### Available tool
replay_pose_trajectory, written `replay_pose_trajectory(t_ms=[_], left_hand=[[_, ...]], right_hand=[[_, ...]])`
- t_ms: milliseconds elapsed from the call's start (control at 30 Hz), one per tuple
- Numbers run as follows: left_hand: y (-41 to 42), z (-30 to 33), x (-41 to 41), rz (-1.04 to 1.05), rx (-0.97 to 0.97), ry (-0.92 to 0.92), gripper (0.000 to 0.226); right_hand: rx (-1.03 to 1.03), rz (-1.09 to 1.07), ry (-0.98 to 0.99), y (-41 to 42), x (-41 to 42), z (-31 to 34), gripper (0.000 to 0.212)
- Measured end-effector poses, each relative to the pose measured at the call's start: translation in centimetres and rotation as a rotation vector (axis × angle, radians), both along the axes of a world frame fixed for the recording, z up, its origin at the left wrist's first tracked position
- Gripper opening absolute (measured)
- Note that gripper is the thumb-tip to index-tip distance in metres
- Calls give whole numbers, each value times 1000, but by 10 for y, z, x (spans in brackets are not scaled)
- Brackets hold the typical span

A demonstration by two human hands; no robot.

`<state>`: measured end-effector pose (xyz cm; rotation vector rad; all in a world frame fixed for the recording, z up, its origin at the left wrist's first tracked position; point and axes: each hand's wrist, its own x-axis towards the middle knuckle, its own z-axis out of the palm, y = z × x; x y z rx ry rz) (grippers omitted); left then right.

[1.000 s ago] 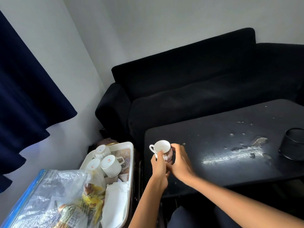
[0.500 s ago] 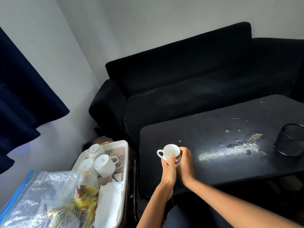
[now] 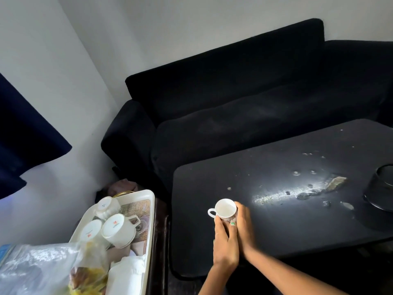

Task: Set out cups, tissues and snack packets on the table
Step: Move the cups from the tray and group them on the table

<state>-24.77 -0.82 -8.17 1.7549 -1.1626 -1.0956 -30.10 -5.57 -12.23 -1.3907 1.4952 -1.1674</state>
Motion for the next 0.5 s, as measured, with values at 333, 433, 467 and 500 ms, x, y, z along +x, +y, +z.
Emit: replay_pose_trajectory(t_ms=[333, 433, 467, 500], left_hand=[[-26, -26, 10, -84, 8, -226, 63], [-29, -33, 13, -113, -6, -292, 64], [-29, -34, 14, -120, -14, -315, 64], [-28, -36, 15, -129, -23, -335, 64]], right_hand=[[-20, 47, 81, -23, -3, -8, 55], [-39, 48, 96, -26, -3, -11, 54], [-45, 47, 104, -27, -3, -11, 53], [-47, 45, 100, -26, -3, -12, 52]])
